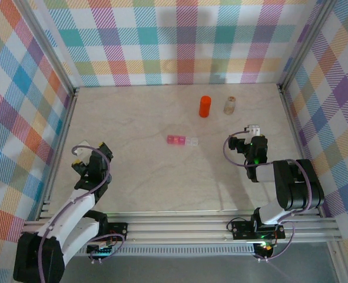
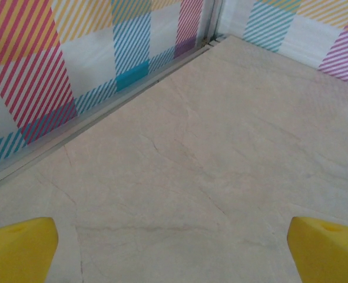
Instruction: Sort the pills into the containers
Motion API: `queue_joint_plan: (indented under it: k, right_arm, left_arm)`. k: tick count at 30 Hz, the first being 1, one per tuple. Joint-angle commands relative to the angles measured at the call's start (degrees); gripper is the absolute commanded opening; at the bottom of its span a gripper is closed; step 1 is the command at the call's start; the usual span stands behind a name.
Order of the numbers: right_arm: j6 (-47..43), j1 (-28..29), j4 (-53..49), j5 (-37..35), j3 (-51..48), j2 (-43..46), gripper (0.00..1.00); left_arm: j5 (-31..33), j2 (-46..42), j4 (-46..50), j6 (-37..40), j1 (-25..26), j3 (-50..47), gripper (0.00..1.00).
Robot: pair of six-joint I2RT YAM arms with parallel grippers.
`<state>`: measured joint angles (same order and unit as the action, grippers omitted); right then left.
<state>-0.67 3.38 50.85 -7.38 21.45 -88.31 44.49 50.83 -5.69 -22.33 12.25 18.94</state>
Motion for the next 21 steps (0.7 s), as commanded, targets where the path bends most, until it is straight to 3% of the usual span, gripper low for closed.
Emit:
queue_joint_plan:
  k: [1,8,14,21]
  right_arm:
    - [0.7,-0.2,0.0,1.0,0.6,0.2,0.99]
    - [0.7,-0.3,0.0,1.1,0.6,0.2,0.99]
    - [0.7,-0.2,0.0,1.1,0.5,0.2,0.99]
    - [0.7,-0.2,0.0,1.1,0.6,0.2,0.99]
  left_arm:
    - [-1.6,5.7,-4.1,3.6,-2.1,-0.7,1.0]
    - [-9.7,18.8,-4.1,10.0,-2.3,7.0,1.0]
    - [-8.9,22.1,-12.4,13.8,-2.3,6.6,1.0]
    - [-20.2,25.6,-18.9,20.1,-2.3,7.1,1.0]
